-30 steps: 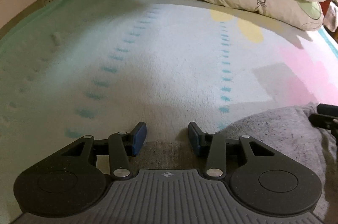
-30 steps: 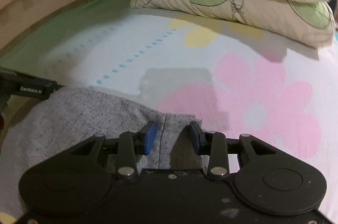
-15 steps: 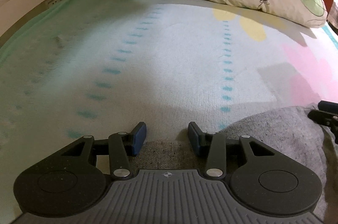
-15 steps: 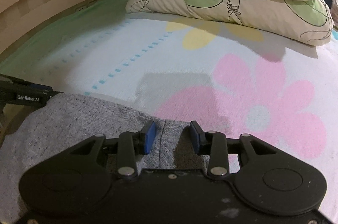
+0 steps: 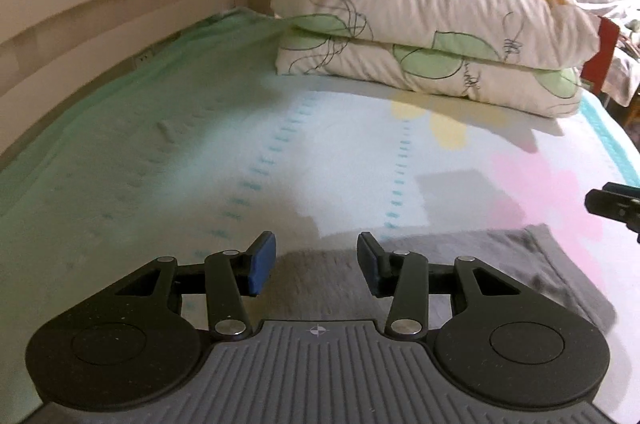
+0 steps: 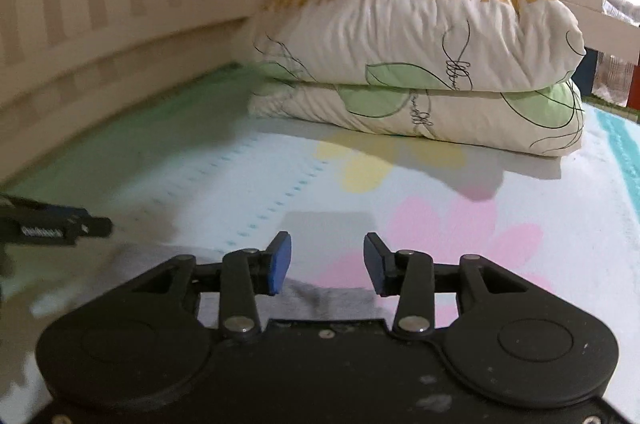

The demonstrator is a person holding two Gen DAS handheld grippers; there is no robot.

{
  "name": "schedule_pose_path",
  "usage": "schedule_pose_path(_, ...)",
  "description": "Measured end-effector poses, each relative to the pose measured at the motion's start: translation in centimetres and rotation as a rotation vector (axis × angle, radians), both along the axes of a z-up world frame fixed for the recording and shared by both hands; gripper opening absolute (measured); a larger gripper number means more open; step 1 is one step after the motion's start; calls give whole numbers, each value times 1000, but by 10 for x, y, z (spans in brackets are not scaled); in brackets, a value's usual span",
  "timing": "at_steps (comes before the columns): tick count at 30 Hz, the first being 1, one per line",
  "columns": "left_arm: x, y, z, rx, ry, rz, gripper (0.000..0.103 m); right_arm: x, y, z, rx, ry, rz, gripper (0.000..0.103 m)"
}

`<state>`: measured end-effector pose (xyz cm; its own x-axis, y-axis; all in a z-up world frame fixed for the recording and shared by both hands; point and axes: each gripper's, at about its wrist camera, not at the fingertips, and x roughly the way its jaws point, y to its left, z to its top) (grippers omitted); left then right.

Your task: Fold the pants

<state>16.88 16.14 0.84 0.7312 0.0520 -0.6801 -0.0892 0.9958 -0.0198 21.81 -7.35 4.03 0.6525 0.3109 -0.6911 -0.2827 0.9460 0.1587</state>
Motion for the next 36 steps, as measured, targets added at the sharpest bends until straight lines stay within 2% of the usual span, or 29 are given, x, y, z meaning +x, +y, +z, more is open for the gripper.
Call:
schedule_pose_path(2, -16, -6, 5, -2, -5, -2, 45, -17, 0, 11, 1, 5, 5, 48)
schedule_pose_path(6, -48, -25, 16, 51, -13, 13, 47, -47, 4, 22, -57, 8, 31, 49)
schedule_pose_path(9, -71, -38, 23, 72, -44, 42, 55, -68, 1, 25, -80, 25, 29, 49)
schedule_pose_path(10, -78, -41, 25, 72, -54, 43, 59, -77, 2, 27, -116, 23, 17, 49)
schedule_pose_path(13, -95, -52, 30, 78, -78, 40, 62, -96, 8, 30, -235, -3, -19, 49)
schedule_pose_path(14, -99, -55, 31, 84, -80, 42, 62, -101, 8, 31, -235, 4, -11, 49)
schedule_pose_path(16, -107, -62, 33, 90, -76, 39, 62, -111, 5, 33, -164, 61, 37, 49)
schedule_pose_path(19, -110, -69, 33, 78, -8, 32, 62, -122, 3, 37, -103, 108, 62, 49)
schedule_pose_path(24, -115, -66, 32, 17, 97, 137, 62, -134, 2, 43, -70, 170, 84, 49)
schedule_pose_path(28, -116, -69, 32, 79, 108, 128, 62, -141, -1, 46, -50, 200, 77, 49)
schedule_pose_path(36, -126, -76, 33, 77, 124, 111, 62, -147, -4, 45, -39, 235, 70, 49)
